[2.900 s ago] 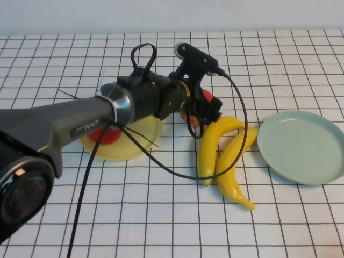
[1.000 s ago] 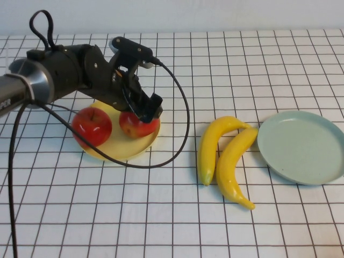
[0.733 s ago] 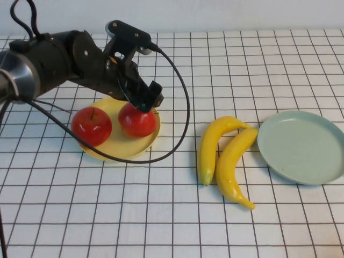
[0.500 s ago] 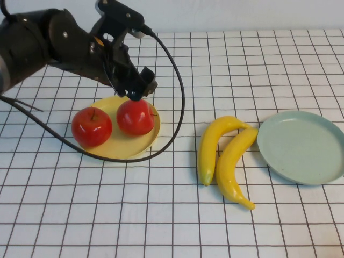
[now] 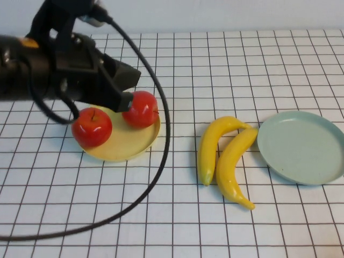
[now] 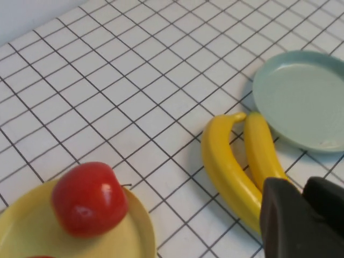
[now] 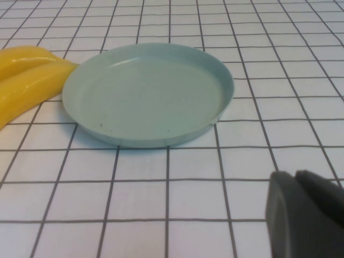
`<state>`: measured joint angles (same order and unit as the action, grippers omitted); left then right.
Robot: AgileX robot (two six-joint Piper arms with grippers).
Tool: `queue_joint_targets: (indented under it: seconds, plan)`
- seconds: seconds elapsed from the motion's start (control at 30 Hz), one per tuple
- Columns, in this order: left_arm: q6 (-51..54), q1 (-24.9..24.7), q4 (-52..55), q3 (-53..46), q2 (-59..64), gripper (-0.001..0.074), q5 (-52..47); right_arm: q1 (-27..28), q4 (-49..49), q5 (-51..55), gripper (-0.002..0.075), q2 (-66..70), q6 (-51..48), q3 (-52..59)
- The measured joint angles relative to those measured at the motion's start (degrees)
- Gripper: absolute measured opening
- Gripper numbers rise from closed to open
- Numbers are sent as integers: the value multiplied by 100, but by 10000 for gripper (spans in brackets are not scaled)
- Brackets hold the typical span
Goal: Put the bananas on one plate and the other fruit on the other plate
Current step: Put another type of fruit in the right plate
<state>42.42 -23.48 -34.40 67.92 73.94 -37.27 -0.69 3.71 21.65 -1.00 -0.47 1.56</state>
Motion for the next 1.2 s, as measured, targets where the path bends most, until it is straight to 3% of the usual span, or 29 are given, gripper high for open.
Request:
queue_joint_targets:
  seconds: [0.2, 0.43, 0.57, 0.87, 1.03, 1.2]
  plan:
    - [-552, 0, 17, -1369, -1433, 4, 665, 0, 0, 0, -16, 0, 0, 0]
    - [-408, 0, 702, -1944, -2945, -2, 599, 0, 0, 0, -16, 0, 0, 0]
    - [-830, 0, 1184, -2152, -3698, -2, 524, 0, 0, 0, -16, 0, 0, 0]
    - [-3703, 24, 3310, -4187, -5525, -2, 1890, 0, 9, 0, -16, 0, 0, 0]
    - [-4014, 504, 3726, -5512, -6614, -3, 2779, 0, 9, 0, -16, 0, 0, 0]
    - [-3829, 1463, 3612, -6577, -7402, -3, 2990, 0, 9, 0, -16, 0, 0, 0]
